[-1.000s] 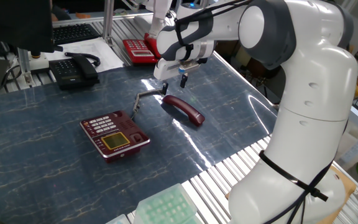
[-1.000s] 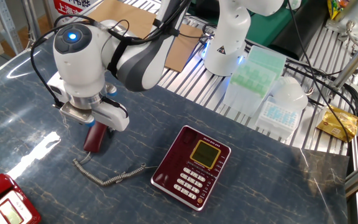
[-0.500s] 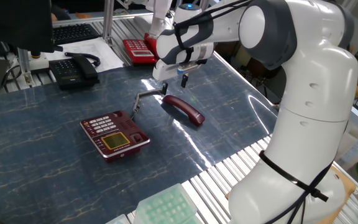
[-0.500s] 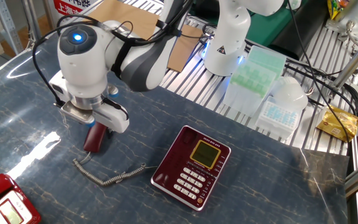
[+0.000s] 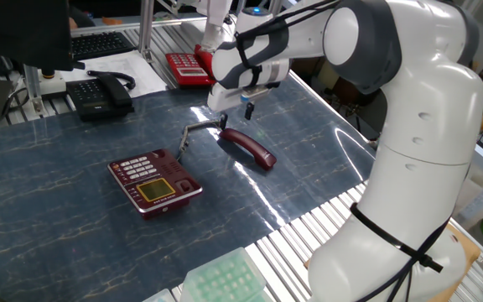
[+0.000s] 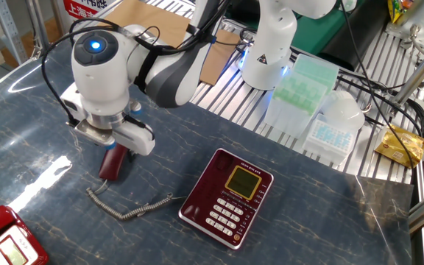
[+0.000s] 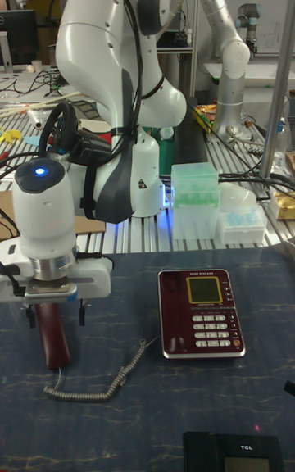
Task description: Place the handset of the telephone on the corresponding phone cradle
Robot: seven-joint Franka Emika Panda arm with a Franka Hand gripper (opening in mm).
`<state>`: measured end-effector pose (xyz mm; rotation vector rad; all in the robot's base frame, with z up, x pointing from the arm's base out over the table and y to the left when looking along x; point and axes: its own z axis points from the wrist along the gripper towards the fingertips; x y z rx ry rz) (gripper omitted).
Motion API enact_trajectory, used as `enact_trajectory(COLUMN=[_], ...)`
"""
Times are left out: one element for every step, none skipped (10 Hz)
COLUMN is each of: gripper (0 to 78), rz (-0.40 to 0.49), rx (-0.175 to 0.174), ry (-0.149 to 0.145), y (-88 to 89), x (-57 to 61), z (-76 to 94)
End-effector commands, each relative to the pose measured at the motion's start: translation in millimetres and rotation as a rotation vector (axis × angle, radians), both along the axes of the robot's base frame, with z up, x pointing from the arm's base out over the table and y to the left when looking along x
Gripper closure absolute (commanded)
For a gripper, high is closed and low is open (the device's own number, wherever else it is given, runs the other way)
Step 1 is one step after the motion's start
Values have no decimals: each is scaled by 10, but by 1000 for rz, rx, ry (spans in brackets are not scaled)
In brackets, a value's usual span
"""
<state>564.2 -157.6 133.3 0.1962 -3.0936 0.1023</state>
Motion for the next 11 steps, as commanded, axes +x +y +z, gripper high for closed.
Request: enact_trajectory(gripper=[1, 1, 1, 1, 1, 1, 1, 1, 1, 1, 1], rz=[18, 25, 36, 43, 48, 50, 52, 57, 59, 60, 60], rx=[15, 37, 48, 48, 49, 51, 53, 54, 55, 55, 55], ry=[-2, -5, -9, -8, -7, -7, -7, -7, -9, -13, -13], y=[-107, -199, -259, -281, -292, -299, -301, -303, -306, -309, -310], x=[-142, -206, -245, -269, -294, -315, -320, -328, -338, -344, -347], z=[-109, -206, -265, -285, -298, -314, -322, -354, -385, -403, -409])
